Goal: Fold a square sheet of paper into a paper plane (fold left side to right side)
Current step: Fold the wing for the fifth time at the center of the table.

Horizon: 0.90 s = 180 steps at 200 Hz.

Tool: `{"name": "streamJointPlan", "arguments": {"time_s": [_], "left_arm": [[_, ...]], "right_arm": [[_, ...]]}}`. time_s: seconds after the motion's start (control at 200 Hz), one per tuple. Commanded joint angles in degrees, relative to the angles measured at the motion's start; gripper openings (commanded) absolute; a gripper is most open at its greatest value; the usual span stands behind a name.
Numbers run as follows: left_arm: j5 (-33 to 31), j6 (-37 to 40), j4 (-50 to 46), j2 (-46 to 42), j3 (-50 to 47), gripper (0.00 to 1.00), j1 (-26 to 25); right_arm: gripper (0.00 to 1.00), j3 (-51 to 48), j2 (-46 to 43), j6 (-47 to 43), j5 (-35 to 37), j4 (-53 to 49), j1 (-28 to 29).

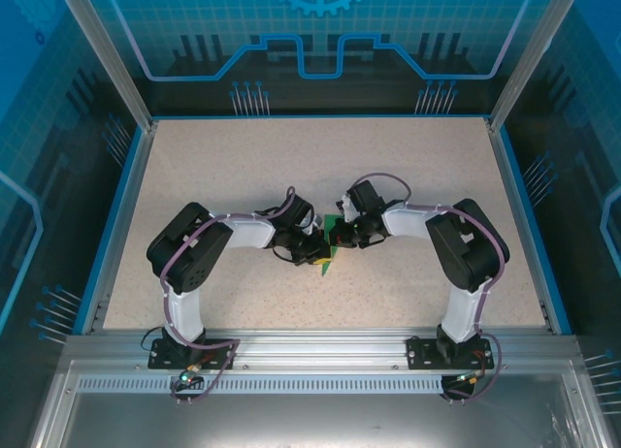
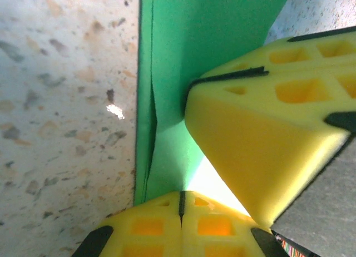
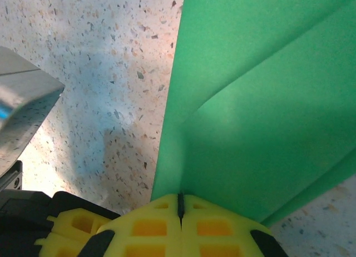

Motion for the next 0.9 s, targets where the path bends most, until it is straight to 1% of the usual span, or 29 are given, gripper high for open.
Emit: {"name": "streamJointPlan", "arguments": {"time_s": [0.0,0.455,0.895], "left_arm": [[-3.5,0.5,-8.7,3.8,-2.1,0.05,-1.5],[-3.3,0.3,-8.2,4.1,-2.4,0.04,-1.5],[-3.2,0.3,-8.2,4.2,-2.4,0.04,-1.5]], "right_arm": [[0.0,1.3,2.1,-2.2,2.0,-3.8,-0.7],[0.0,1.3,2.2,-4.4,0.7,-2.3,-6.0],[0.0,6.5,4.9,-6.1,1.1,-5.7,-10.3]]}}
